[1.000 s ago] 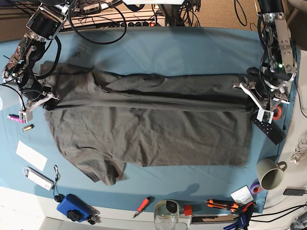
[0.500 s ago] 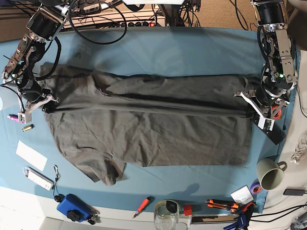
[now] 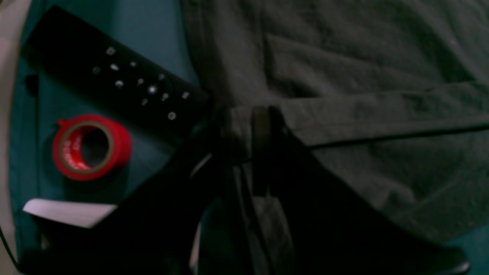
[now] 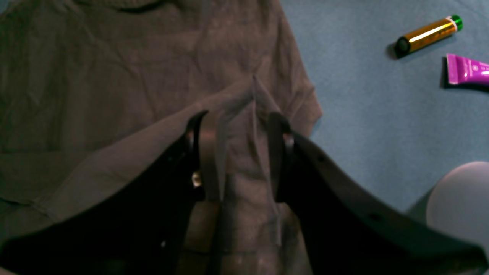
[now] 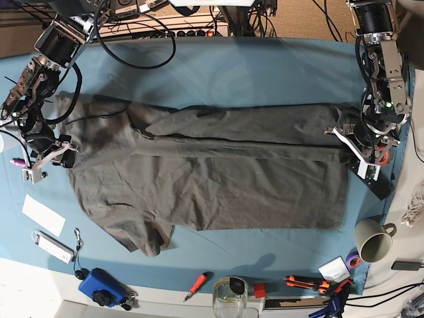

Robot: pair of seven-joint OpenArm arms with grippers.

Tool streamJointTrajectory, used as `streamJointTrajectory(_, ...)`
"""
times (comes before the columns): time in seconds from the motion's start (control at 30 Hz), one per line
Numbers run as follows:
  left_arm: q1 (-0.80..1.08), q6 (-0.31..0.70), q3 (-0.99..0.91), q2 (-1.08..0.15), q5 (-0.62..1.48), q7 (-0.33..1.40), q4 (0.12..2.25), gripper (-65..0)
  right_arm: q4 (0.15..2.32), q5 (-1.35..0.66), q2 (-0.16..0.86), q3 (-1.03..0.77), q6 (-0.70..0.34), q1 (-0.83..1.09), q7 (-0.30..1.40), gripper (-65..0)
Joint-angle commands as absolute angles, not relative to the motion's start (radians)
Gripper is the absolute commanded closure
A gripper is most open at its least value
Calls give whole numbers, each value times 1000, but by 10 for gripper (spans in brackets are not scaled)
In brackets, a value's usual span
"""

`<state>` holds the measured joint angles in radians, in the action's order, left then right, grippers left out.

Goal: Fold the T-shirt properly
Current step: 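Grasp the folded edge with both grippers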

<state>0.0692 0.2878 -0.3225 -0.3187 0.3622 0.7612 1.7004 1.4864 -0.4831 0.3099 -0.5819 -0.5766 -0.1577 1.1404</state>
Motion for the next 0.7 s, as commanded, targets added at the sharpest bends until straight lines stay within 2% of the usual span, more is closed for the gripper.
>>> streamJointTrajectory(0.0,55,288,-329,-333,366,740,1718,-108,1503,-497,330,-588,-579,-181,1118,-191)
streamJointTrajectory(0.17,56,288,-331,-332,367,834,1776,-112,1504,-556,330,-605,-579,-200,1132,-190)
streamJointTrajectory(0.2,56,288,-331,-333,367,860,1803,-136,1504,-565,330,-609,-579,-202,1136,-190)
streamJointTrajectory(0.33,89,288,-331,-333,366,875,1908,-316,1504,-569,330,-611,-579,-202,1163,-190)
streamJointTrajectory(0.37,108,288,-331,-332,367,875,1927,-345,1504,-568,330,-611,-579,-202,1172,-190)
streamJointTrajectory(0.47,184,275,-331,-331,366,904,1974,-352,1504,-568,330,-611,-579,-200,1179,-190)
streamJointTrajectory(0.57,264,216,-331,-317,366,935,2011,-352,1504,-568,330,-611,-578,-200,1179,-190)
streamJointTrajectory(0.67,300,218,-332,-282,374,933,2018,-352,1504,-568,330,-611,-564,-200,1179,-190)
